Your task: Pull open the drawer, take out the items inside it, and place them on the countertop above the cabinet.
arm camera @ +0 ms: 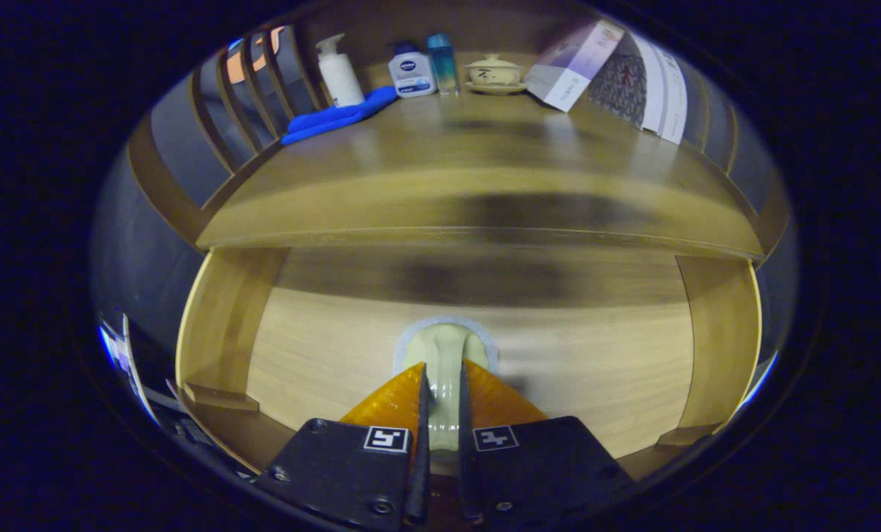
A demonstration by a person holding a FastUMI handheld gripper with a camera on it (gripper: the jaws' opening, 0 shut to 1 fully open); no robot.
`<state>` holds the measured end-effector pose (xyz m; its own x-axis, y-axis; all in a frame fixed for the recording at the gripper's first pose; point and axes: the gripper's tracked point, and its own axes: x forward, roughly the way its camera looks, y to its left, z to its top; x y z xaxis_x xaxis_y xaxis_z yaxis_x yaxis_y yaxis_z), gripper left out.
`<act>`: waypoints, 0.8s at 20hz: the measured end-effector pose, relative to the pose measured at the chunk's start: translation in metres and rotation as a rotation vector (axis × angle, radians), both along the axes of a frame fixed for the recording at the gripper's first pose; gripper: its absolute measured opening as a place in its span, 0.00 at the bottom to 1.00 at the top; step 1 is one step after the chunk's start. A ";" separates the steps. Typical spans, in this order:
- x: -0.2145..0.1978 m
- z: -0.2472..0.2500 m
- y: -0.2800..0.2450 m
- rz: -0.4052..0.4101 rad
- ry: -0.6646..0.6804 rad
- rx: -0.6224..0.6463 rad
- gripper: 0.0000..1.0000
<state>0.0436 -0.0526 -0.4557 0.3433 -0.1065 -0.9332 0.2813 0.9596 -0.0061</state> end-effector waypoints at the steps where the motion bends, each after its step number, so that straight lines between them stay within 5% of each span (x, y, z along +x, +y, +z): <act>1: -0.001 0.008 -0.004 -0.001 -0.015 -0.013 0.18; 16: 0.011 0.122 0.003 0.078 -0.209 -0.078 0.18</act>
<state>0.0542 -0.0496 -0.3339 0.5384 -0.1414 -0.8307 0.2094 0.9774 -0.0307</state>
